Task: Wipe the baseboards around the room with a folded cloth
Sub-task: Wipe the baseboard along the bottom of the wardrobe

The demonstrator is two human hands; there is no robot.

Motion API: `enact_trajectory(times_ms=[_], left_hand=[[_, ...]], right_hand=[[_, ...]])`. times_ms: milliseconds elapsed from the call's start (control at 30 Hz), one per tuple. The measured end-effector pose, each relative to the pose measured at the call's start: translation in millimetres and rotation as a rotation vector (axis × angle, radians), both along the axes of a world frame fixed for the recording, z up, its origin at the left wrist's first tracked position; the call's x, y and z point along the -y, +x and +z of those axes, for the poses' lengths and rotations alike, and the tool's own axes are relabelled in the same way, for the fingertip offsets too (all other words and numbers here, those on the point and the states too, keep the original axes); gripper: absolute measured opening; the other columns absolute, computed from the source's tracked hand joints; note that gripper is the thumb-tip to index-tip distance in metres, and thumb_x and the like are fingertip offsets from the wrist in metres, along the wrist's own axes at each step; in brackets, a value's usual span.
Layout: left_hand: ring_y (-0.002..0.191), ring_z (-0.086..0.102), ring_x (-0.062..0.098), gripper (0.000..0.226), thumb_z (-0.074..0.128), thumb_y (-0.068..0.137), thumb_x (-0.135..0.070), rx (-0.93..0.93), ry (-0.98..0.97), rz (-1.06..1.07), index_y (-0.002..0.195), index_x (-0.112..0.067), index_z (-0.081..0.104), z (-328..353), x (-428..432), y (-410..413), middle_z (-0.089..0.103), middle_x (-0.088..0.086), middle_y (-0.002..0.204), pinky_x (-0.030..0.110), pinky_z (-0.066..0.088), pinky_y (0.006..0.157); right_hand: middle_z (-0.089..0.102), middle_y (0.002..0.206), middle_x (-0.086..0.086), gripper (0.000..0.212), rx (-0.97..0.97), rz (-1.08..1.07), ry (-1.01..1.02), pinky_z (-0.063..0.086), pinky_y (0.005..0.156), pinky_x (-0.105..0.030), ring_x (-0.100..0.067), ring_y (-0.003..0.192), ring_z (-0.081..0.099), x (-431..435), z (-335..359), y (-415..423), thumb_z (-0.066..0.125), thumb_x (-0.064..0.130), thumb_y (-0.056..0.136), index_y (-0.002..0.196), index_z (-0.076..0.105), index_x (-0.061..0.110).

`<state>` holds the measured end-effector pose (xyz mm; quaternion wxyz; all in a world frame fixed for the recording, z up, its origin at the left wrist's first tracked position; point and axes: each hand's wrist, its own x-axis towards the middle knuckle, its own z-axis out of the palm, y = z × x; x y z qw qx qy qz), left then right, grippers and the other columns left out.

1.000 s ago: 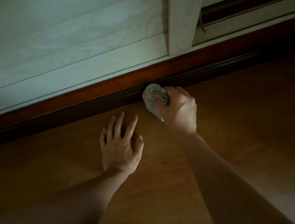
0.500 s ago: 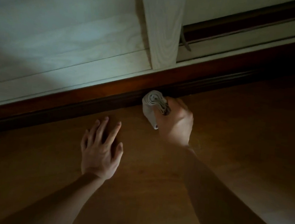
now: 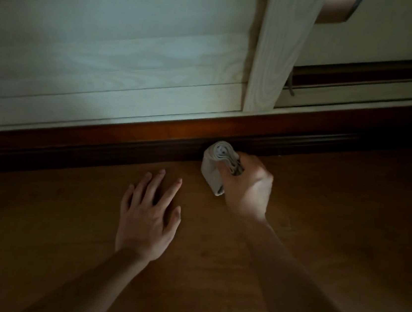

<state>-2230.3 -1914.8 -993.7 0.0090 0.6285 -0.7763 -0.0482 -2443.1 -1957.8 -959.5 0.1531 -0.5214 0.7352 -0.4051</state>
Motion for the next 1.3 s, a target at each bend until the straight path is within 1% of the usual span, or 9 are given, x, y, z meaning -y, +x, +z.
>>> enact_trajectory(times_ms=[200, 333, 433, 533, 700, 800, 1000, 1167, 1300], left_hand=[[0.154, 0.015, 0.022, 0.058, 0.024, 0.099, -0.058, -0.005, 0.016, 0.001, 0.155, -0.044, 0.026, 2.0, 0.6, -0.2, 0.022, -0.003, 0.167, 0.05, 0.017, 0.123], [0.154, 0.017, 0.022, 0.057, 0.025, 0.099, -0.056, -0.014, 0.007, 0.004, 0.154, -0.044, 0.03, 2.2, -0.8, -0.6, 0.024, -0.003, 0.166, 0.05, 0.018, 0.123], [0.153, 0.02, 0.023, 0.058, 0.027, 0.098, -0.056, -0.025, 0.002, 0.003, 0.154, -0.042, 0.033, 2.6, -0.8, -1.1, 0.028, -0.001, 0.165, 0.052, 0.02, 0.122], [0.153, 0.02, 0.023, 0.058, 0.025, 0.099, -0.057, -0.013, -0.001, 0.001, 0.154, -0.042, 0.031, 2.1, -0.6, -0.4, 0.027, -0.001, 0.165, 0.052, 0.021, 0.122], [0.153, 0.019, 0.023, 0.057, 0.024, 0.099, -0.056, -0.006, -0.014, 0.001, 0.155, -0.043, 0.031, 1.4, -0.6, -1.0, 0.027, -0.001, 0.165, 0.052, 0.021, 0.122], [0.153, 0.019, 0.023, 0.058, 0.024, 0.099, -0.056, -0.009, -0.009, 0.004, 0.154, -0.042, 0.032, 2.3, -1.2, -1.7, 0.027, -0.001, 0.165, 0.052, 0.02, 0.122], [0.153, 0.02, 0.024, 0.058, 0.024, 0.1, -0.057, -0.008, -0.016, 0.001, 0.155, -0.041, 0.032, 2.0, -1.2, -1.7, 0.028, 0.0, 0.165, 0.053, 0.021, 0.122], [0.153, 0.02, 0.024, 0.059, 0.023, 0.099, -0.057, -0.007, -0.015, 0.007, 0.154, -0.041, 0.033, 2.6, -1.6, -2.1, 0.027, 0.0, 0.165, 0.052, 0.02, 0.122], [0.154, 0.017, 0.022, 0.058, 0.025, 0.099, -0.056, -0.015, -0.009, 0.01, 0.155, -0.042, 0.031, 0.7, -1.7, -0.8, 0.026, -0.002, 0.166, 0.051, 0.018, 0.123]], right_hand=[[0.071, 0.095, -0.007, 0.029, 0.012, -0.072, -0.001, 0.056, 0.068, -0.034, -0.023, 0.083, 0.068, -1.9, -1.8, -18.2, 0.078, 0.031, 0.083, 0.102, 0.073, 0.01], [0.071, 0.091, -0.006, 0.025, 0.005, 0.028, 0.022, 0.051, 0.063, -0.028, -0.022, 0.079, 0.066, 2.0, 1.6, -2.6, 0.078, 0.031, 0.081, 0.096, 0.074, 0.012], [0.07, 0.089, -0.004, 0.022, -0.002, 0.064, 0.039, 0.055, 0.063, -0.033, -0.02, 0.078, 0.066, 4.4, 0.6, -17.8, 0.076, 0.03, 0.083, 0.094, 0.073, 0.012], [0.07, 0.093, -0.004, 0.021, -0.008, -0.008, 0.065, 0.057, 0.067, -0.035, -0.02, 0.082, 0.067, -1.4, -0.3, -48.2, 0.074, 0.03, 0.087, 0.1, 0.072, 0.013], [0.071, 0.095, -0.005, 0.026, 0.024, -0.179, 0.118, 0.048, 0.068, -0.024, -0.019, 0.086, 0.068, -6.6, 0.2, -95.9, 0.072, 0.032, 0.09, 0.104, 0.072, 0.01], [0.07, 0.098, -0.008, 0.026, 0.011, -0.176, 0.089, 0.052, 0.071, -0.028, -0.02, 0.087, 0.067, -6.8, 2.3, -88.3, 0.072, 0.03, 0.089, 0.104, 0.072, 0.009], [0.071, 0.094, -0.006, 0.023, 0.011, -0.204, 0.083, 0.044, 0.067, -0.022, -0.019, 0.085, 0.067, -7.9, -0.7, -100.3, 0.072, 0.027, 0.09, 0.104, 0.073, 0.009], [0.068, 0.093, -0.007, 0.019, -0.011, -0.121, 0.079, 0.052, 0.07, -0.029, -0.018, 0.083, 0.064, -5.6, 4.0, -94.3, 0.074, 0.024, 0.089, 0.099, 0.073, 0.008], [0.069, 0.093, -0.006, 0.021, 0.025, -0.24, 0.085, 0.048, 0.067, -0.026, -0.021, 0.083, 0.067, -8.4, 1.2, -96.1, 0.072, 0.029, 0.089, 0.1, 0.072, 0.011]])
